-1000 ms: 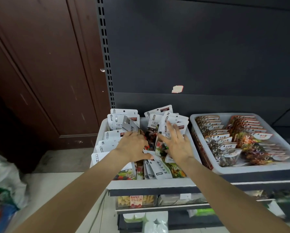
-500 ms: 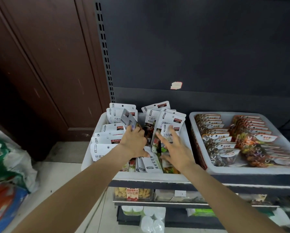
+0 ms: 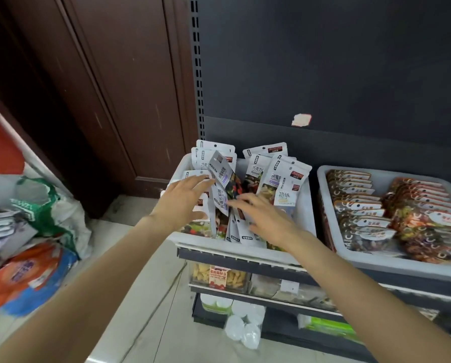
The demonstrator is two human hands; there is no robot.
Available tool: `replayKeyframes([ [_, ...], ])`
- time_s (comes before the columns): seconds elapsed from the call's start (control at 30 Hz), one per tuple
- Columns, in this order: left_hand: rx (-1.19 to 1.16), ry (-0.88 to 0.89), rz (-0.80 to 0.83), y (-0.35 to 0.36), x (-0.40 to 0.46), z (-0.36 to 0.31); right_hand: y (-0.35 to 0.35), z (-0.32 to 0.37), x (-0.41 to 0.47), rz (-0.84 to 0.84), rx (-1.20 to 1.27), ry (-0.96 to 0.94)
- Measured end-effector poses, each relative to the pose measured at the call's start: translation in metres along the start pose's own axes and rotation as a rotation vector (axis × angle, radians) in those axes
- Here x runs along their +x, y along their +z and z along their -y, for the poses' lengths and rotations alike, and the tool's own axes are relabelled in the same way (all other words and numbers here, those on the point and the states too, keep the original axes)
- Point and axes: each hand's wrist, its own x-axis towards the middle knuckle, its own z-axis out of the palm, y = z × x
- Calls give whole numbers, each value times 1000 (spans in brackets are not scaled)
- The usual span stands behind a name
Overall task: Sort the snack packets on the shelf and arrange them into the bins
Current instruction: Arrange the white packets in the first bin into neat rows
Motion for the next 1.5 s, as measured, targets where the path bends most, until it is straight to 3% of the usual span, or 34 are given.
replayKeyframes([
  [0.2,47,-44,20,11,5,9,-4,17,0,147,-202,14],
  [0.43,-37,-22,-5,13,8,21,-6,21,15,-22,-288,24],
  [0.57,-104,8,-4,13,1,21,-12,21,5,-263,-312,159],
  [0.73,-213,48,-91,12,-2,13,-30,22,3,-442,-82,293],
  [0.83,-459,113,-168,9,1,-1,-33,24,5,-529,48,283],
  [0.93,-698,113,-27,-3,6,-18,-34,22,6,-500,120,354],
  [1.07,-470,97,4,-6,17,-42,-38,16,-4,-491,150,346],
  [1.2,-516,-2,-126,-9,28,-59,-42,-6,-34,-629,65,511],
  [1.3,-590,-95,-238,-12,34,-68,-41,-26,-53,-516,240,699],
  [1.4,-559,-158,-313,-17,43,-80,-37,-31,-56,-332,426,650],
  [1.5,-515,-129,-315,-21,54,-98,-35,-42,-55,-353,502,627],
])
